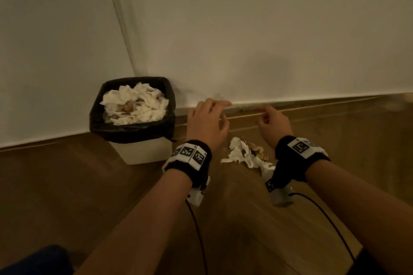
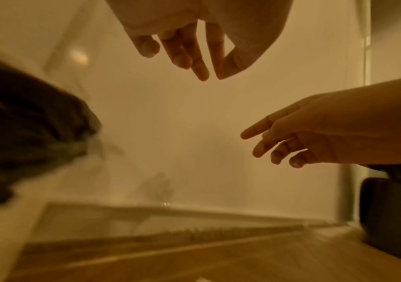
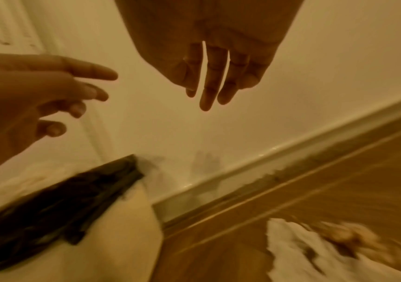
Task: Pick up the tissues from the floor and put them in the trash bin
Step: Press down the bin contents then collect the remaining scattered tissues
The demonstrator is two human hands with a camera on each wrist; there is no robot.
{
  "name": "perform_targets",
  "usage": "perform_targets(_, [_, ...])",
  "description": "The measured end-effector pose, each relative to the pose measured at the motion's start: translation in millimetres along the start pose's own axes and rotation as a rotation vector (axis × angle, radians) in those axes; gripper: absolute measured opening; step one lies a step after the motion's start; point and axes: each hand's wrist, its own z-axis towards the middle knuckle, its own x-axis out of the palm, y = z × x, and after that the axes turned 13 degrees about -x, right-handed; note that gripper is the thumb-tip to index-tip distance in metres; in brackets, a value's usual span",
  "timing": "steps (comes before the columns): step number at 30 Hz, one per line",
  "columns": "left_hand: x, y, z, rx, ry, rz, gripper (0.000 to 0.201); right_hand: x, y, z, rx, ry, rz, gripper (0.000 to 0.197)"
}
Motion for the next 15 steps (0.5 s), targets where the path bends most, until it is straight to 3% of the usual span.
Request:
perform_targets(6, [71,-12,-19,-0.012,0.303,0.140,0.023,-20,-73,-15,0.278,0.030,0.080,0.028])
perform_targets(10, [110,-7,-24,-0.101,0.514,0.278,0.031,-13,-109,-25,0.424,0.177,0.020,0.022])
perform_targets(12, [128,-1,-28,-0.078,0.569,0.322,0.038,-6,-122,-33,0.403,0.288,-0.096,0.027])
perform_targets(15, [154,8,-30,-0.031,0.664,0.449,0.056,7,-137,-45,0.207,0.593,-0.272,0.057])
